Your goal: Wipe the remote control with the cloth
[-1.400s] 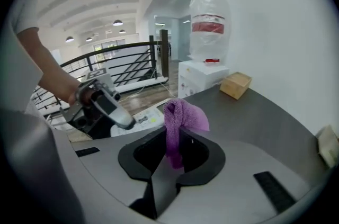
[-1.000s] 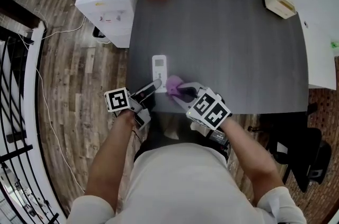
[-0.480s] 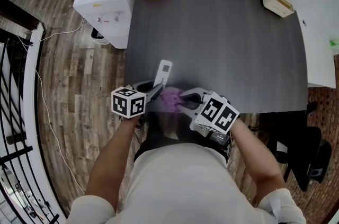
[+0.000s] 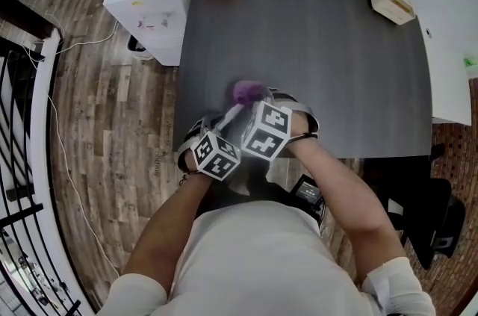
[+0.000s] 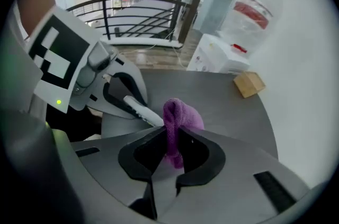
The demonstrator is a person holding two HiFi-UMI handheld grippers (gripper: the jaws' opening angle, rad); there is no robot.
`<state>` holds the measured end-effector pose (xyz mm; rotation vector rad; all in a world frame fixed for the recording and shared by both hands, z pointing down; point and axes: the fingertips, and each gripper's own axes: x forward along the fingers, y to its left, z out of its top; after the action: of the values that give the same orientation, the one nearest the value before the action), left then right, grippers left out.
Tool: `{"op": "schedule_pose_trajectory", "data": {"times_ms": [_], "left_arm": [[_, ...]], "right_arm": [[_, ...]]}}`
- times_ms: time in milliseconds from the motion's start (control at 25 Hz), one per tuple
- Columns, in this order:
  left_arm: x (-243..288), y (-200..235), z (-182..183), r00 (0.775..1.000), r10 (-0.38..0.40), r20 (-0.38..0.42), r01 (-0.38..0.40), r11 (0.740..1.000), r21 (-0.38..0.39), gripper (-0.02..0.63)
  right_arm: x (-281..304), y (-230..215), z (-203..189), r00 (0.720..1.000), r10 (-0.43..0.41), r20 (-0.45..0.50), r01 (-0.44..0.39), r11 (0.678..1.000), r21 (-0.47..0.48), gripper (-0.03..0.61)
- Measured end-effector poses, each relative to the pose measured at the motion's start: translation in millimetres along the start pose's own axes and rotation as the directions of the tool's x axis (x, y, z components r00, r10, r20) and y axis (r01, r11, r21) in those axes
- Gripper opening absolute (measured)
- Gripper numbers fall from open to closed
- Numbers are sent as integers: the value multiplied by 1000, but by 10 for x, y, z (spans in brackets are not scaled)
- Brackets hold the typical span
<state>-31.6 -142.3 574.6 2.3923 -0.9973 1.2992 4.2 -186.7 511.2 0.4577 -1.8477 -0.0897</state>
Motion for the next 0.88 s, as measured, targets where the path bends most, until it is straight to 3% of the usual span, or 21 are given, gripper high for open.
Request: {"op": "schedule_pose_trajectory", "data": {"times_ms": [80, 200, 360, 520, 600, 720, 800, 880], "left_arm": [[5, -39, 41, 1000, -3, 3, 3, 1000, 14, 101], [-8, -58, 50, 1000, 1, 14, -1, 1000, 30, 101], [-22, -107, 1, 999, 9, 35, -11, 998, 67, 101], [-56, -242, -24, 997, -60, 46, 54, 991, 124, 134], [-82, -335, -27, 992, -112, 54, 103, 983, 150, 172], [-126, -474, -77, 983, -177, 56, 164, 970, 179, 187], [-159, -546, -140, 979, -198, 51, 185, 963, 193, 191], [-218, -544, -211, 980, -192, 58, 178, 967, 184, 192]], "right_arm": [[90, 262, -1, 997, 63, -41, -64, 998, -22, 71], [68, 659, 105, 974, 224, 20, -224, 969, 108, 71], [21, 831, 226, 905, 395, 158, -425, 846, 321, 71], [8, 782, 137, 872, 432, 231, -489, 755, 437, 71], [-14, 784, 74, 877, 420, 234, -480, 751, 453, 71], [12, 826, -83, 908, 378, 182, -419, 796, 436, 69], [65, 866, -204, 922, 358, 149, -386, 817, 428, 69], [83, 870, -250, 925, 349, 150, -379, 815, 440, 69]]}}
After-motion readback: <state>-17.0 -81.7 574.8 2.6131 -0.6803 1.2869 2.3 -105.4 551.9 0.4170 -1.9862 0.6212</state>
